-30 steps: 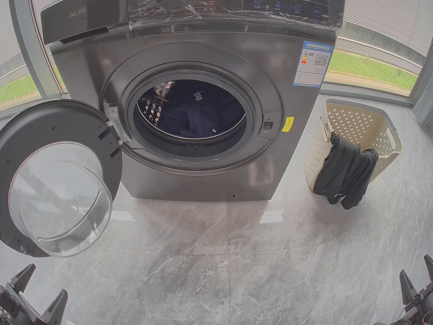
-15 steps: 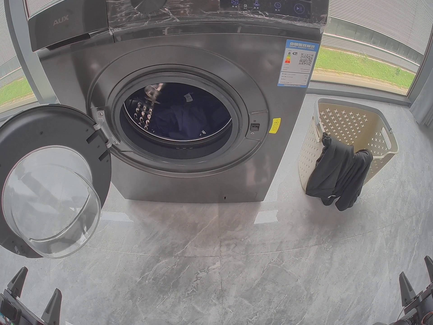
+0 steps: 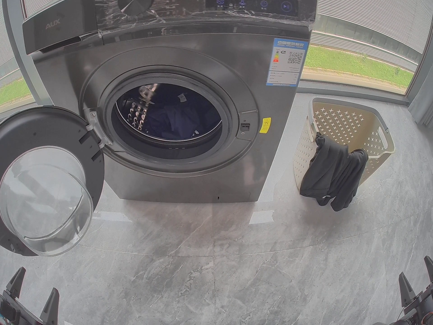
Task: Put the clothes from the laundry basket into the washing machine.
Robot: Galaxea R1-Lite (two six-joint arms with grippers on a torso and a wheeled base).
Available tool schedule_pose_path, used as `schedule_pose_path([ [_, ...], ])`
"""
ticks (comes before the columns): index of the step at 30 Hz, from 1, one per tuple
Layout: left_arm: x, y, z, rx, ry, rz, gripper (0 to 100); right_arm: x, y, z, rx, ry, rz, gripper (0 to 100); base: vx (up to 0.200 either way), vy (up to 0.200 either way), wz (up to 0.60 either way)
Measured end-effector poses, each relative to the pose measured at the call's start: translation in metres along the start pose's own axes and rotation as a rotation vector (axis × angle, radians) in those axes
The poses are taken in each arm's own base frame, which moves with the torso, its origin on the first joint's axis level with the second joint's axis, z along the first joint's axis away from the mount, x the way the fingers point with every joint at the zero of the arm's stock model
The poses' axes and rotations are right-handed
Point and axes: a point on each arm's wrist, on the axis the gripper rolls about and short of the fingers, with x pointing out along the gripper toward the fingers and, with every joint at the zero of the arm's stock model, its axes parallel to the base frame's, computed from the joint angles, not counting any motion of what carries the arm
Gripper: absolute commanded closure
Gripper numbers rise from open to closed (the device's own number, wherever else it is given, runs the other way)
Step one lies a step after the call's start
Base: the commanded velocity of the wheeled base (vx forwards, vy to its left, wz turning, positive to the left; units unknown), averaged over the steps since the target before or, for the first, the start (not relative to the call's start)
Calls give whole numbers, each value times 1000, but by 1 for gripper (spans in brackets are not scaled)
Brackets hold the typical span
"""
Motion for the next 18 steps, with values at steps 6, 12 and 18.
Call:
schedule_pose_path([
  [6, 0, 3, -5, 35, 43, 133, 0, 0, 0, 0, 1, 0, 0, 0, 0, 0, 0],
  [12, 0, 2, -5, 49, 50, 89, 0, 0, 0, 0, 1, 0, 0, 0, 0, -67, 0],
  [18, 0, 2, -5, 47, 51, 87, 0, 0, 0, 0, 1, 1, 0, 0, 0, -200, 0],
])
